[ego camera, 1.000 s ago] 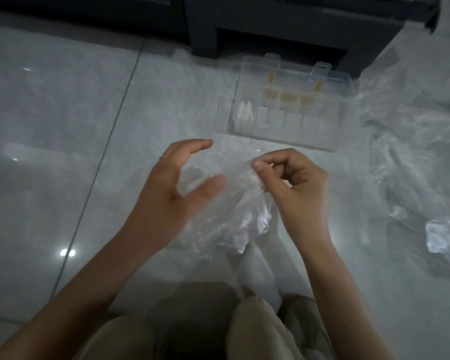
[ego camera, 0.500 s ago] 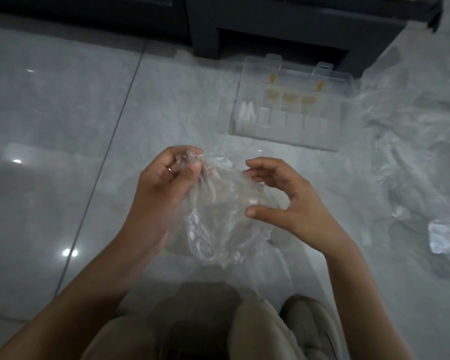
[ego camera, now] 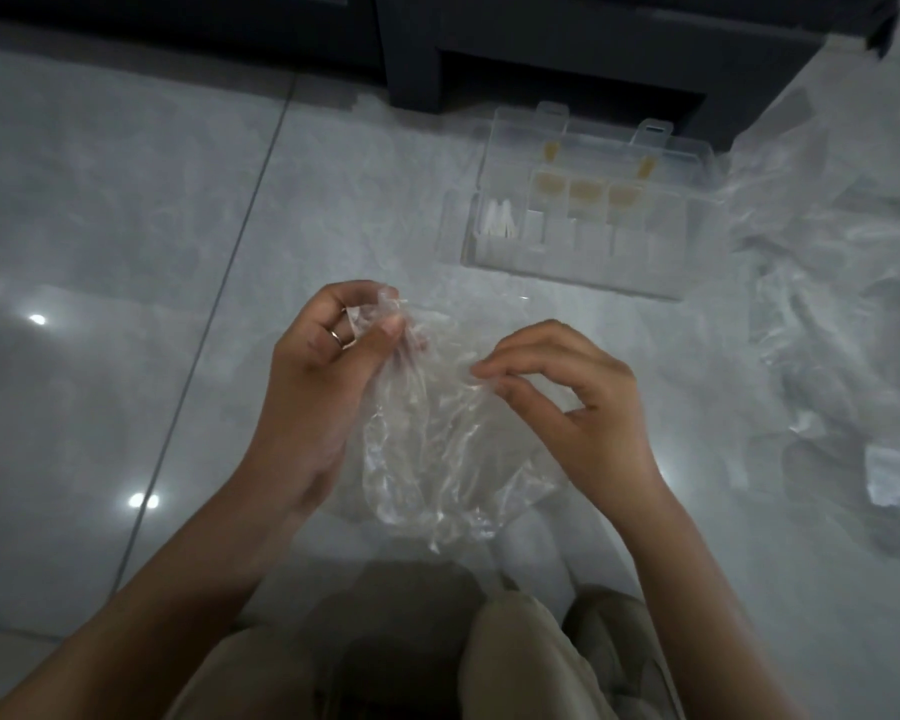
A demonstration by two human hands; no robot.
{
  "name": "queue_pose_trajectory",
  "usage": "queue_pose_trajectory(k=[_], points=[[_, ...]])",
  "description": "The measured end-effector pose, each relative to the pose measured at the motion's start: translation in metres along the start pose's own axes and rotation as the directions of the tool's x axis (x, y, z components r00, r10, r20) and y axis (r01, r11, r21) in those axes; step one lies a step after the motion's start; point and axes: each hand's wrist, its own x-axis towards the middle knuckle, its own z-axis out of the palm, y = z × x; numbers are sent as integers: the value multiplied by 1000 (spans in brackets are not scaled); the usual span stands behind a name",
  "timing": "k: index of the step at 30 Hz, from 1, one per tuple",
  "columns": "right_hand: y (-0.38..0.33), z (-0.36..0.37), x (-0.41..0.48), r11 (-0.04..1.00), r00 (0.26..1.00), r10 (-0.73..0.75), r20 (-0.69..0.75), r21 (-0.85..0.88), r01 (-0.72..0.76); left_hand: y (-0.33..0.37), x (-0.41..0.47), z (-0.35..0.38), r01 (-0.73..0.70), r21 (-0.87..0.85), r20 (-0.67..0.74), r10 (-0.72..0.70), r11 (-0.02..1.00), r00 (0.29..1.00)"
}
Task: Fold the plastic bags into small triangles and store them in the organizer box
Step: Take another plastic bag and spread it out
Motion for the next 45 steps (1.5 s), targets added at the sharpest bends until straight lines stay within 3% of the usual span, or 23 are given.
queue_pose_trajectory(k=[8,15,22,31,34,41,45], points=[[7,-11,0,963,978,197,-62,199,-181,0,2,-7,-81,129,-101,94,988,990],[11,-15,-4,782,874,485,-32,464,-417,-4,9,-15,-43,21,-115,45,999,992],[11,-15,-5,755,860,502,89,440,-486,-10,6,-13,-46,31,-173,51,998,984],[7,-9,-4,802,889,449,87,399,-444,-9,2,-9,-67,-2,-190,65,998,980],[7,-7,-3,821,902,431,10,411,-396,-9,2,-9,-68,24,-208,72,997,975],[2,-9,-3,795,847,514,-139,447,-409,-13,-1,-10,-81,67,-188,92,994,978],[-1,-6,-1,792,819,536,-205,457,-404,-12,-2,-9,-161,243,-200,212,957,957]])
